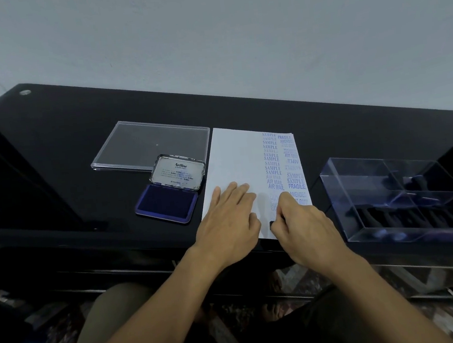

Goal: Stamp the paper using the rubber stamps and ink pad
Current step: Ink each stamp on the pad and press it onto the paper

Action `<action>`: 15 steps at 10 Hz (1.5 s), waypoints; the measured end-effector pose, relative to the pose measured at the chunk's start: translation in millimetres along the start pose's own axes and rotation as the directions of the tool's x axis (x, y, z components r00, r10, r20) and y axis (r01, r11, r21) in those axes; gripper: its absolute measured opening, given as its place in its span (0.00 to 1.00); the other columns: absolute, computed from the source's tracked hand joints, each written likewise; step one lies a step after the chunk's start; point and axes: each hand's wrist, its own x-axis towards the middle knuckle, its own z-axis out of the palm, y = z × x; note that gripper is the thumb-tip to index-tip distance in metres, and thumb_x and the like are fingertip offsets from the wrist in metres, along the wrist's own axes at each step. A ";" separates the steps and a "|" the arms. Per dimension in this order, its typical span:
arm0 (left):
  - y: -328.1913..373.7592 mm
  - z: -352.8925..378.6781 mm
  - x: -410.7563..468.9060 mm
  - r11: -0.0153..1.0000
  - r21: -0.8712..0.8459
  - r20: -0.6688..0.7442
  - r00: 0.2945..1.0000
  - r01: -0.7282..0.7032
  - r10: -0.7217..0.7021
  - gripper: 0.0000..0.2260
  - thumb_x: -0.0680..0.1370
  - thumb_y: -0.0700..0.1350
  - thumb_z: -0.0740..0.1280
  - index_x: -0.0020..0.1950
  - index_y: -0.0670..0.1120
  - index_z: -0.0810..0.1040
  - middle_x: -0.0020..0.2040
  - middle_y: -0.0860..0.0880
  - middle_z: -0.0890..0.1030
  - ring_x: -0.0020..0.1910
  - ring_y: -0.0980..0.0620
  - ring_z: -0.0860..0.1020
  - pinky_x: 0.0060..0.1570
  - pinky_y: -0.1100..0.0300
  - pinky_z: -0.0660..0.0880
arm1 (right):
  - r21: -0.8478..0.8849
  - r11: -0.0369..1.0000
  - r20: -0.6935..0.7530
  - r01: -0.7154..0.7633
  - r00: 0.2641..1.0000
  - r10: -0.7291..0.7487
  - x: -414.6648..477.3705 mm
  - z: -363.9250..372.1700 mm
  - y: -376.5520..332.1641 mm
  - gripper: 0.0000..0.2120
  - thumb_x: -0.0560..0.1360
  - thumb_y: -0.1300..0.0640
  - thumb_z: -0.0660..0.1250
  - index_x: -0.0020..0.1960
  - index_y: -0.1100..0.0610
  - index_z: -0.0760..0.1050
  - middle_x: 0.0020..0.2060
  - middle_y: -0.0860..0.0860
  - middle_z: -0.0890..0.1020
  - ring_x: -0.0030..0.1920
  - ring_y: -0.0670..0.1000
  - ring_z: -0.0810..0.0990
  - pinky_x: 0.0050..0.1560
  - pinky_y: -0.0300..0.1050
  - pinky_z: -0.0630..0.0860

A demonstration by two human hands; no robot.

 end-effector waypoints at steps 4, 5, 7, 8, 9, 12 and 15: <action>0.2 -0.2 -0.8 1.000 -0.001 0.007 1.000 -0.001 0.001 0.22 0.82 0.46 0.53 0.76 0.46 0.64 0.79 0.50 0.58 0.79 0.51 0.49 0.78 0.50 0.42 | -0.005 1.000 -0.009 -0.011 1.000 0.011 0.1 0.0 -0.4 0.09 0.81 0.53 0.56 0.43 0.53 0.59 0.32 0.49 0.73 0.29 0.50 0.68 0.28 0.44 0.59; 0.0 -0.5 -0.7 1.000 -0.003 0.007 1.000 0.000 0.000 0.22 0.82 0.46 0.53 0.76 0.46 0.64 0.79 0.50 0.58 0.79 0.51 0.48 0.78 0.51 0.41 | 0.004 1.000 -0.011 -0.014 1.000 0.014 -0.1 0.4 -0.6 0.09 0.80 0.53 0.56 0.43 0.53 0.59 0.32 0.49 0.73 0.30 0.50 0.68 0.28 0.45 0.59; 0.1 -0.1 -0.5 1.000 -0.003 0.006 1.000 0.002 -0.002 0.22 0.82 0.46 0.53 0.76 0.46 0.64 0.79 0.50 0.57 0.79 0.52 0.48 0.78 0.50 0.42 | 0.013 1.000 -0.022 -0.011 1.000 0.011 1.1 2.9 1.0 0.09 0.80 0.54 0.56 0.43 0.53 0.59 0.32 0.49 0.73 0.29 0.51 0.68 0.28 0.45 0.60; 0.1 0.3 -0.7 1.000 0.001 0.002 1.000 -0.001 0.001 0.22 0.82 0.47 0.53 0.76 0.46 0.64 0.79 0.50 0.58 0.79 0.52 0.48 0.78 0.51 0.42 | 0.013 1.000 -0.028 -0.007 1.000 0.007 0.6 4.4 1.9 0.10 0.81 0.54 0.57 0.43 0.52 0.59 0.32 0.49 0.74 0.28 0.51 0.68 0.29 0.44 0.62; -0.5 0.3 -1.0 1.000 0.007 0.002 1.000 -0.002 0.002 0.22 0.82 0.47 0.53 0.76 0.46 0.64 0.79 0.50 0.58 0.79 0.52 0.48 0.78 0.51 0.42 | 0.008 1.000 -0.034 -0.008 0.999 0.008 -0.4 4.6 1.1 0.10 0.81 0.54 0.56 0.43 0.52 0.58 0.32 0.49 0.73 0.29 0.50 0.68 0.28 0.45 0.61; 0.6 -1.1 -1.4 1.000 0.006 0.018 1.000 0.007 -0.008 0.22 0.82 0.47 0.53 0.76 0.47 0.63 0.80 0.50 0.57 0.79 0.52 0.48 0.78 0.50 0.42 | 0.015 1.000 -0.049 -0.003 0.999 0.004 -2.1 5.1 0.3 0.10 0.81 0.53 0.56 0.43 0.52 0.57 0.32 0.47 0.71 0.28 0.49 0.67 0.28 0.44 0.60; 1.3 -1.6 -0.2 1.000 0.025 0.031 1.000 0.002 -0.002 0.21 0.83 0.47 0.53 0.77 0.47 0.62 0.80 0.50 0.56 0.79 0.52 0.48 0.78 0.51 0.41 | 0.010 0.998 -0.006 0.055 0.998 -0.055 -0.9 -2.8 3.8 0.09 0.82 0.52 0.55 0.44 0.52 0.58 0.33 0.48 0.72 0.30 0.49 0.69 0.28 0.44 0.60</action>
